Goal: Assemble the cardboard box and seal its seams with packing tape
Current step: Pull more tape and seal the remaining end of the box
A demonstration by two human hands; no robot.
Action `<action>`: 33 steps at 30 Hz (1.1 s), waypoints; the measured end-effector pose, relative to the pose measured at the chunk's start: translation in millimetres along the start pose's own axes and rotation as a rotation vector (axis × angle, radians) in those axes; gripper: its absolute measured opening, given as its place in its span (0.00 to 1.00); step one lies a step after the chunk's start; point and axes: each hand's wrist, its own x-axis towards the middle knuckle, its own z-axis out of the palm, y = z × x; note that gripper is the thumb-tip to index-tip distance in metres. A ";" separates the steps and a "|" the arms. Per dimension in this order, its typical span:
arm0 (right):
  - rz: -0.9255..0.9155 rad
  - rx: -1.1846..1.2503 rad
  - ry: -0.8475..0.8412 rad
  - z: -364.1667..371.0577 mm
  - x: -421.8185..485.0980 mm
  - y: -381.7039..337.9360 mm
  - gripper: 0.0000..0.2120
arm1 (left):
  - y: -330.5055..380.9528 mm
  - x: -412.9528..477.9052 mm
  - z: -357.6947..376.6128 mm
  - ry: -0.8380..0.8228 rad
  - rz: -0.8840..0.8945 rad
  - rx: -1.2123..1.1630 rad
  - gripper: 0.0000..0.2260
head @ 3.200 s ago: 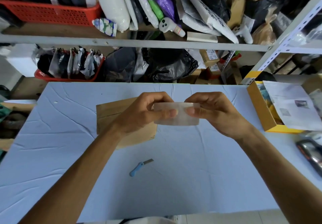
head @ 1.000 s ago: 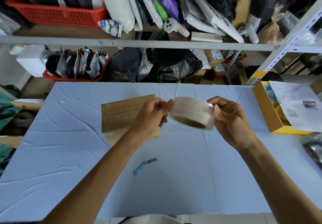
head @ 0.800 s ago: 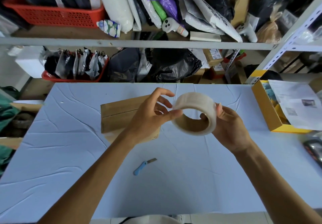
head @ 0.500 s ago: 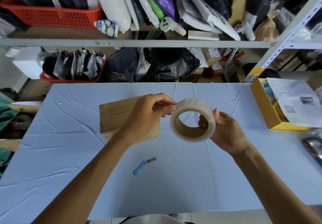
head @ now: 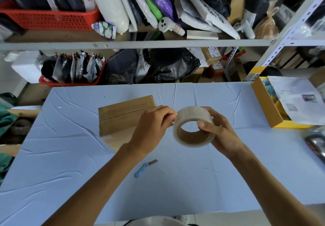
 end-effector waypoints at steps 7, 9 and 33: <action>0.030 0.101 -0.052 -0.2 -1.1 0.3 0.03 | 3.2 0.2 -3.9 -0.056 -0.179 -0.298 0.10; 0.043 0.114 -0.068 -0.9 0.2 0.7 0.04 | 3.4 2.7 -3.5 -0.066 -0.177 -0.304 0.09; 0.166 0.479 -0.152 -0.2 2.3 8.7 0.19 | 11.7 4.3 -0.3 0.045 -0.073 -0.349 0.05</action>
